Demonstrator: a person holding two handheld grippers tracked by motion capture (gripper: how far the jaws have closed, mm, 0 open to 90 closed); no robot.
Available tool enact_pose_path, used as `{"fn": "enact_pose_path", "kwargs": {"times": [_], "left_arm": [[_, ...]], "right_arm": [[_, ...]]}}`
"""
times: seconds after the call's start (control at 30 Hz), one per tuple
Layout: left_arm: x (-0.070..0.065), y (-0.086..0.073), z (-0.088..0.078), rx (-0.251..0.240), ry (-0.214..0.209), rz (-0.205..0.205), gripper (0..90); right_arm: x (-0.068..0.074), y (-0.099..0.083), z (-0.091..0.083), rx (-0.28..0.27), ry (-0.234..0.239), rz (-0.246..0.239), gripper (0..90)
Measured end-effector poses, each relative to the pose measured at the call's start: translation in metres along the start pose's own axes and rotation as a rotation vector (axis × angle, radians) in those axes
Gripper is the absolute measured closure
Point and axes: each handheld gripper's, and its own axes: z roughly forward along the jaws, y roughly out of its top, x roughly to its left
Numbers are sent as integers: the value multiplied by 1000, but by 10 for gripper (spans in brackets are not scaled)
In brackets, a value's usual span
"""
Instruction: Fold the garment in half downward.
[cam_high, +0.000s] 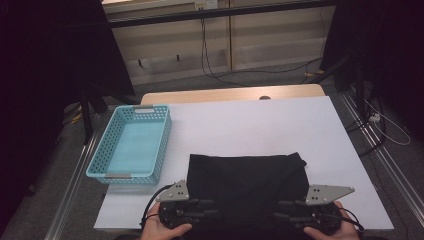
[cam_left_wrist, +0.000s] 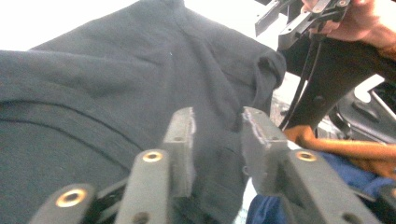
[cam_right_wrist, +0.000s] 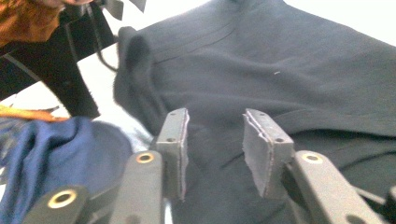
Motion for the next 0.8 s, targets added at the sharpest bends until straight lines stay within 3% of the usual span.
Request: {"fn": "enact_pose_path", "kwargs": {"times": [0.17, 0.23, 0.53, 0.8], "left_arm": [[6, 4, 1, 8, 37, 10, 613], [12, 8, 6, 34, 61, 24, 592], [42, 21, 24, 73, 156, 13, 469], [68, 36, 41, 78, 217, 29, 451]], "right_arm": [[-9, 5, -3, -28, -45, 17, 558], [-16, 8, -2, -27, -65, 21, 536], [-65, 17, -5, -25, -182, 63, 520], [-104, 19, -7, -22, -280, 102, 533]]}}
